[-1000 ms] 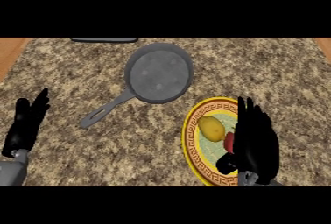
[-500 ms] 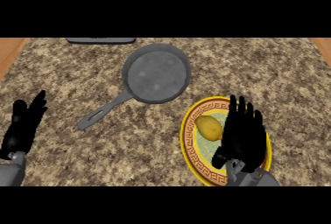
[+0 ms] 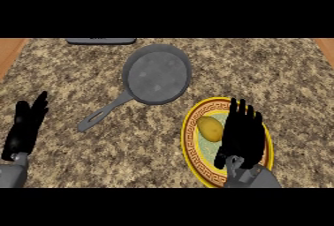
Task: Pick the bell pepper from the plate and place it in the pan
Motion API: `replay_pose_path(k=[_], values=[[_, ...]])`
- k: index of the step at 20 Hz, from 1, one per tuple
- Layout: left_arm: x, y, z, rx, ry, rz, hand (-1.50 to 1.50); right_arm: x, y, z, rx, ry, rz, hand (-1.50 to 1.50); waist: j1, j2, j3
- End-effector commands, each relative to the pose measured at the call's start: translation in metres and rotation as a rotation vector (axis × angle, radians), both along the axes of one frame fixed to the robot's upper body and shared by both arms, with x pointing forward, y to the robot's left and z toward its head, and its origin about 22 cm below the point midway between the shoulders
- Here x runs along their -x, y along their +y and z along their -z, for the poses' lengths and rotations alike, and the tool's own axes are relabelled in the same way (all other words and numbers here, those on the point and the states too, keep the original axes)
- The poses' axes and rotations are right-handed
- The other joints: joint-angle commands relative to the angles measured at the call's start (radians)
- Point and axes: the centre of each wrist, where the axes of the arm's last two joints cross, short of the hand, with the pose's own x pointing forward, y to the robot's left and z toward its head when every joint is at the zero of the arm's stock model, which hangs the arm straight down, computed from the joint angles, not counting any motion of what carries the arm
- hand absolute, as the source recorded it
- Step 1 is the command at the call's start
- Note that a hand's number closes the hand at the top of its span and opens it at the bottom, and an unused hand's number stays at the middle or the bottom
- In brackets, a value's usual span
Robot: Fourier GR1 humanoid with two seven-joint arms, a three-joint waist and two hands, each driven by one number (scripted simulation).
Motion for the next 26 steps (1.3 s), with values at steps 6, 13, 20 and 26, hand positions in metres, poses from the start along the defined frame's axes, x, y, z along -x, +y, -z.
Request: replay_pose_path(k=[6, 13, 20, 26], values=[[0.005, 0.007, 0.008, -0.003, -0.011, -0.002, 0.00, -0.014, 0.005, 0.002, 0.056, 0.081, 0.131, -1.50, 0.000, 0.001, 0.000], [-0.002, 0.024, -0.002, -0.006, -0.019, -0.029, 0.00, -0.020, -0.005, 0.018, 0.055, 0.118, 0.161, -1.50, -0.004, 0.003, 0.000], [-0.003, 0.020, -0.010, 0.005, -0.008, -0.012, 0.00, -0.013, -0.017, 0.037, 0.083, 0.159, 0.184, -1.50, -0.006, 0.000, 0.000], [0.009, 0.008, 0.013, 0.015, 0.009, -0.010, 0.00, -0.021, -0.004, 0.038, 0.216, 0.109, 0.093, 1.50, -0.001, 0.000, 0.000]])
